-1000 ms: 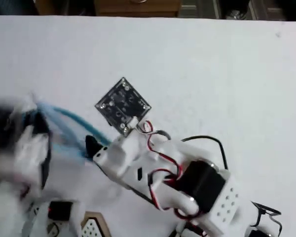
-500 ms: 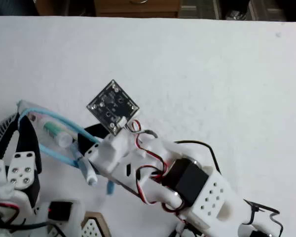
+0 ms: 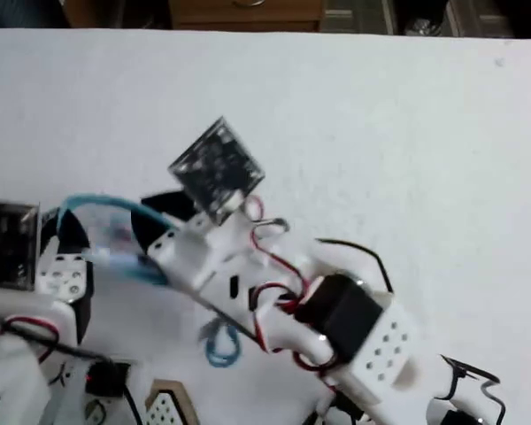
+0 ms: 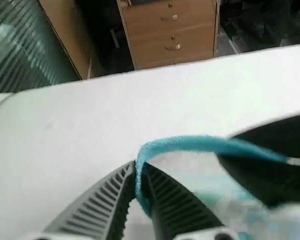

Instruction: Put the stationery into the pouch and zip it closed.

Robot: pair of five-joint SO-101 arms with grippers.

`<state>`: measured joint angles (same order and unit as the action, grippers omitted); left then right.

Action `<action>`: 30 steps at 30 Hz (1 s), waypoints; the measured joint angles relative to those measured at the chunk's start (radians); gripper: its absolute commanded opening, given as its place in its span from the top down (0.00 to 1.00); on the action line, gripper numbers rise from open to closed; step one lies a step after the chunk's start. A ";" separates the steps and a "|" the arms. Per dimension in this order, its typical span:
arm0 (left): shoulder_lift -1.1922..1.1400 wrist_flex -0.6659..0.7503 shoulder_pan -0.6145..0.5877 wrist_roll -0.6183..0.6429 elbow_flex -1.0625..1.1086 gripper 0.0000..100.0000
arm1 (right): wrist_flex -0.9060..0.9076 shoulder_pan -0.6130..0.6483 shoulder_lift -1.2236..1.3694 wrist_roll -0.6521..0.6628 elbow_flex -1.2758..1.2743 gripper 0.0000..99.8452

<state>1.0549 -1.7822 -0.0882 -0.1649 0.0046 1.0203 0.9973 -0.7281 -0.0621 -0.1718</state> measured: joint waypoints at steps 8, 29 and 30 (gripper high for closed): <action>0.003 0.005 0.005 0.003 0.057 0.98 | 0.014 -0.064 0.003 0.002 0.021 0.98; -0.002 0.015 0.000 0.003 0.186 0.98 | 0.063 -0.084 -0.210 0.084 -0.072 0.75; 0.000 0.015 0.003 0.002 0.186 0.98 | 0.080 -0.084 -0.227 0.084 -0.072 0.78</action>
<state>1.0549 -1.7668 -0.0852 -0.1634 0.1903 1.1001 0.9129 -0.9551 0.0222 -0.2440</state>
